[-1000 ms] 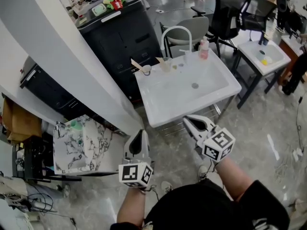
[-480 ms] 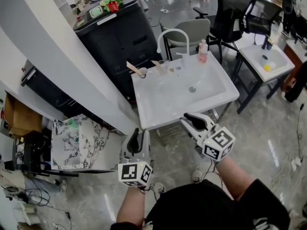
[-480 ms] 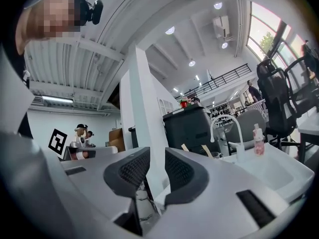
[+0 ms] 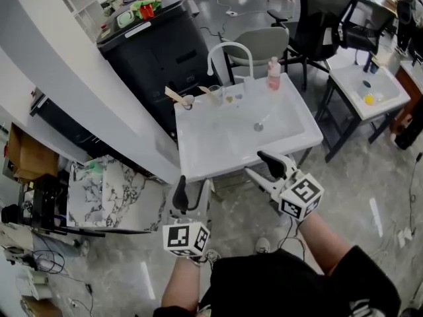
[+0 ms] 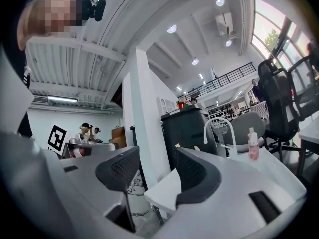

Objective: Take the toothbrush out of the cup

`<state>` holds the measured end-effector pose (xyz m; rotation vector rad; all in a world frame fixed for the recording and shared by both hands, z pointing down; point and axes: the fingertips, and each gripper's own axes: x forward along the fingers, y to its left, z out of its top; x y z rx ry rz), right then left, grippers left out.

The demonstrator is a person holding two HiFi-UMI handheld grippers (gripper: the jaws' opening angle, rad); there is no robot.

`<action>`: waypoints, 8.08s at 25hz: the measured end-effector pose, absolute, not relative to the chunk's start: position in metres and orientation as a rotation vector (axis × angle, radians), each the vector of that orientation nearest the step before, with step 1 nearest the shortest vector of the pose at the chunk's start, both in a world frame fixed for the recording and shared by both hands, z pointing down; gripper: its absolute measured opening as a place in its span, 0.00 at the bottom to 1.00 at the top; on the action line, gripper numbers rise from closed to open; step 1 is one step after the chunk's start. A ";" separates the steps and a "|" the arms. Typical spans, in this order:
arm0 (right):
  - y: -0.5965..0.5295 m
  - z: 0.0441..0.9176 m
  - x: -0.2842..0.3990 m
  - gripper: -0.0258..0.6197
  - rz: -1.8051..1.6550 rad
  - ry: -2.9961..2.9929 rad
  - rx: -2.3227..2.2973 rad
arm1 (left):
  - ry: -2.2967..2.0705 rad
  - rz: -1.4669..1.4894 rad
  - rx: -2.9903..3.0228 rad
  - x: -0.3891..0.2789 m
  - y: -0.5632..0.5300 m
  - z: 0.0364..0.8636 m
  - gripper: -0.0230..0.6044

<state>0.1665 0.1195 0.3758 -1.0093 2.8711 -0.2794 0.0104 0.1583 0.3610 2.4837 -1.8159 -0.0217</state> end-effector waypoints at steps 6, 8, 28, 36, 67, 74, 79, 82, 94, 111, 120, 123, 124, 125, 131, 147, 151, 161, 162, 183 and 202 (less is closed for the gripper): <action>0.105 0.376 0.180 0.41 -0.291 2.854 -1.009 | -1.827 -0.018 2.476 0.019 0.145 0.361 0.44; 0.100 0.375 0.181 0.41 -0.291 2.850 -1.015 | -1.831 -0.013 2.476 0.019 0.140 0.359 0.44; -0.023 0.388 0.091 0.43 -0.301 2.833 -1.188 | -1.722 -0.060 2.494 -0.088 0.005 0.375 0.44; -0.085 0.395 0.023 0.45 -0.316 2.825 -1.273 | -1.617 -0.046 2.525 -0.150 -0.057 0.388 0.44; -0.192 0.410 -0.006 0.46 -0.305 2.873 -1.259 | -1.666 -0.064 2.478 -0.185 -0.150 0.406 0.44; -0.233 0.417 0.011 0.46 -0.339 2.920 -1.161 | -1.770 -0.059 2.381 -0.170 -0.191 0.417 0.44; -0.256 0.426 0.019 0.46 -0.363 2.947 -1.101 | -1.812 -0.045 2.315 -0.162 -0.221 0.433 0.44; -0.266 0.433 0.023 0.46 -0.382 2.961 -1.072 | -1.822 -0.018 2.283 -0.159 -0.241 0.448 0.44; -0.294 0.462 0.034 0.45 -0.464 3.006 -1.033 | -1.836 0.012 2.103 -0.176 -0.315 0.514 0.44; -0.312 0.488 0.055 0.45 -0.533 3.029 -1.091 | -1.759 -0.034 1.939 -0.193 -0.376 0.577 0.44; -0.317 0.494 0.058 0.44 -0.554 3.020 -1.112 | -1.766 -0.026 1.946 -0.191 -0.382 0.580 0.15; -0.317 0.494 0.058 0.44 -0.556 3.015 -1.119 | -1.766 -0.025 1.960 -0.188 -0.383 0.578 0.12; -0.317 0.494 0.059 0.44 -0.556 3.013 -1.122 | -1.768 -0.023 1.964 -0.187 -0.383 0.577 0.12; -0.317 0.493 0.059 0.44 -0.556 3.011 -1.125 | -1.769 -0.021 1.969 -0.186 -0.383 0.575 0.11; -0.312 0.487 0.063 0.45 -0.544 2.993 -1.139 | -1.774 -0.006 2.024 -0.179 -0.380 0.561 0.10; -0.291 0.466 0.049 0.45 -0.489 2.986 -1.106 | -1.825 -0.093 2.264 -0.172 -0.328 0.450 0.10; -0.287 0.462 0.042 0.45 -0.460 2.994 -1.092 | -1.840 -0.129 2.299 -0.178 -0.304 0.424 0.09; -0.283 0.462 0.021 0.45 -0.405 3.024 -1.074 | -1.850 -0.075 2.395 -0.180 -0.243 0.389 0.09; -0.284 0.463 0.019 0.45 -0.395 3.028 -1.078 | -1.848 -0.066 2.398 -0.181 -0.237 0.389 0.09; -0.338 0.556 -0.006 0.42 -0.378 3.224 -1.178 | -1.801 0.010 2.346 -0.166 -0.162 0.418 0.09; -0.375 0.600 -0.017 0.15 -0.283 3.355 -1.216 | -1.825 0.021 2.250 -0.183 -0.154 0.445 0.09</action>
